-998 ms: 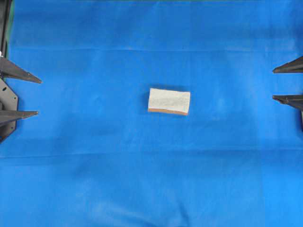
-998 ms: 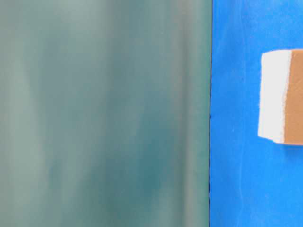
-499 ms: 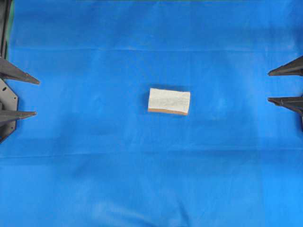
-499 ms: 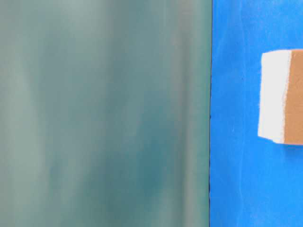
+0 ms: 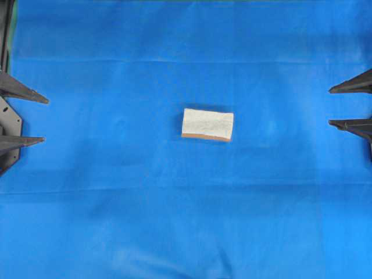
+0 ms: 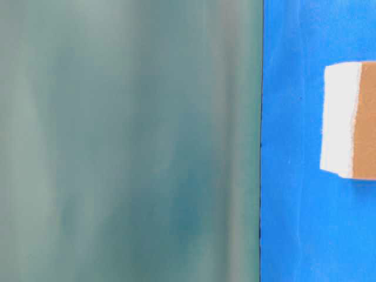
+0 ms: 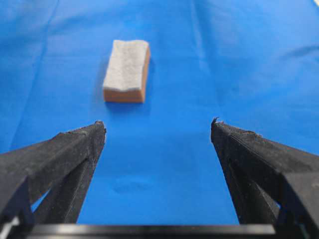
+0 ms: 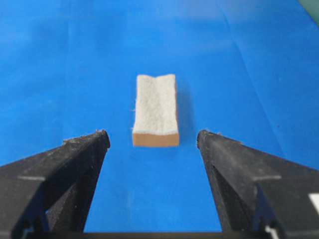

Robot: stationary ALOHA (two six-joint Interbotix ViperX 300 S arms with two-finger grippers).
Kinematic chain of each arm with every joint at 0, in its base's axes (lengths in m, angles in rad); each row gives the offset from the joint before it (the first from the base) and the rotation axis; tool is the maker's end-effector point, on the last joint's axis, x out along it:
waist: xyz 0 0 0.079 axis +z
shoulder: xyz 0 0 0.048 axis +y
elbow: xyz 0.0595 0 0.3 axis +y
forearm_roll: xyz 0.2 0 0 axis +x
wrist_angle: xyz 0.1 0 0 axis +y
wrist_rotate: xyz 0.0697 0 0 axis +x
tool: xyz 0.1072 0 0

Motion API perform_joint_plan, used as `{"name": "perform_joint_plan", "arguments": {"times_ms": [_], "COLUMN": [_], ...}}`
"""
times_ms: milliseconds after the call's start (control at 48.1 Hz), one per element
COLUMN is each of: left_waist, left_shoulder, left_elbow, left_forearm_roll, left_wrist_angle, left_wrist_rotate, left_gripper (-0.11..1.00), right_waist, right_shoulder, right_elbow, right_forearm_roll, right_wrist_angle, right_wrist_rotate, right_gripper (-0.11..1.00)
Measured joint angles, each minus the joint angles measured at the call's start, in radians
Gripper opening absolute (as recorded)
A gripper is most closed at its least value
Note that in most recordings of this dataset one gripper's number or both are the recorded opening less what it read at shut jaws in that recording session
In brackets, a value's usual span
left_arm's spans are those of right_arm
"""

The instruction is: Hand over the sponge with the left arm and wipe it with the right arm.

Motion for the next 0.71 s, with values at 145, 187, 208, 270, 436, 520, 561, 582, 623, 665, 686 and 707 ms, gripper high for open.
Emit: {"name": "perform_joint_plan", "arguments": {"times_ms": [145,187,208,270,436,520,561,582,623,665,686,707], "left_waist": [0.002,0.002,0.002,0.005,0.006,0.006,0.006,0.006,0.006,0.005,0.006,0.006], "left_shoulder": [0.0,-0.002,-0.002,0.0,0.0,-0.002,0.0,0.0,0.0,-0.002,-0.002,-0.002], "left_elbow": [0.002,0.003,0.003,0.005,0.011,0.02,0.026,0.028,0.029,0.031,0.031,0.031], "left_forearm_roll": [-0.002,-0.002,0.0,-0.002,-0.002,-0.002,-0.002,0.0,-0.002,0.0,-0.002,-0.002], "left_wrist_angle": [0.0,0.002,0.0,0.002,-0.003,-0.011,-0.017,-0.02,-0.026,-0.028,-0.029,-0.029], "left_wrist_rotate": [0.0,0.0,0.0,0.0,-0.003,-0.002,-0.002,-0.002,-0.002,-0.003,-0.003,-0.002], "left_gripper": [0.93,0.93,0.93,0.93,0.93,0.93,0.93,0.93,0.93,0.93,0.93,0.93], "right_waist": [0.0,0.0,0.0,0.0,0.0,0.0,0.0,0.0,0.0,0.0,0.0,-0.002], "right_shoulder": [0.002,0.0,0.0,0.0,0.0,0.002,0.002,0.002,0.002,0.002,0.002,0.002], "right_elbow": [0.0,0.0,0.0,0.0,0.0,0.0,0.0,0.0,0.0,0.0,0.0,0.0], "right_forearm_roll": [0.0,0.0,0.0,0.0,0.0,-0.002,0.0,0.0,0.0,0.0,0.0,0.0], "right_wrist_angle": [0.0,-0.002,-0.002,-0.002,0.0,-0.002,0.0,-0.002,0.0,0.0,0.0,-0.002], "right_wrist_rotate": [0.002,0.002,0.002,0.002,0.002,0.002,0.002,0.002,0.002,0.002,0.002,0.002], "right_gripper": [0.72,0.72,0.72,0.72,0.72,0.72,0.72,0.72,0.72,0.72,0.72,0.72]}}
